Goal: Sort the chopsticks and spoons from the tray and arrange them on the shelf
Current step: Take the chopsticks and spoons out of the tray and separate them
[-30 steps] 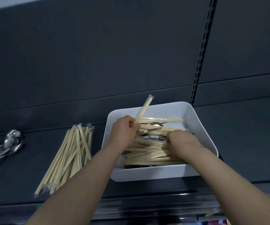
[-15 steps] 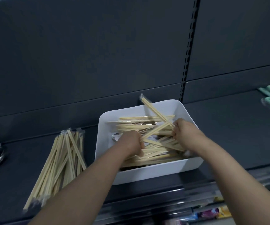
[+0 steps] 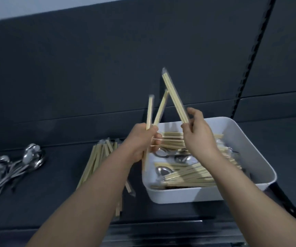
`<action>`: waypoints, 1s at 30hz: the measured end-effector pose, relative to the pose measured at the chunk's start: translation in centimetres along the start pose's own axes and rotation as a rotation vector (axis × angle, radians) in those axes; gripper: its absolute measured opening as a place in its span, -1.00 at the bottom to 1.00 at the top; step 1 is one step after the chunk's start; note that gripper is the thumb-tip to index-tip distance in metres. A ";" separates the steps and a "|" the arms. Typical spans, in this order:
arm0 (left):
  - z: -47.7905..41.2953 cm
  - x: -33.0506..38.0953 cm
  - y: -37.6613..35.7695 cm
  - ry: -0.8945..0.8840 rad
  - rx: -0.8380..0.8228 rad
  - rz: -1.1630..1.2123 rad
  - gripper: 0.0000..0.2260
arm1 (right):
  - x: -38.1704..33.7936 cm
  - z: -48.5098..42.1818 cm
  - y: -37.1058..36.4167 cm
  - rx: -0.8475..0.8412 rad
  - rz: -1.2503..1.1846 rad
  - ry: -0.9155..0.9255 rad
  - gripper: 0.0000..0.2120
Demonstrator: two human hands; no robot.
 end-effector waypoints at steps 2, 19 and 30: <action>0.4 -1.0 3.5 0.034 0.110 0.068 -0.87 | -1.6 0.8 -3.5 -0.084 0.003 0.034 -0.60; 2.6 -10.1 19.2 0.098 0.162 -0.644 -0.85 | -4.2 8.6 -23.4 -0.604 0.672 0.059 -0.74; 0.9 -5.1 14.1 -0.140 0.190 -0.753 -0.78 | -5.3 5.7 -15.8 -0.220 0.759 0.269 -0.72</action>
Point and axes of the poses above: each hand's wrist, its own z-axis away from the middle knuckle, its own y-axis out of the back of the hand, x = y × z, the point moved 9 cm from there along -z, towards the middle knuckle, and after that the axes turned 8 degrees about -y, right-handed, at the moved point
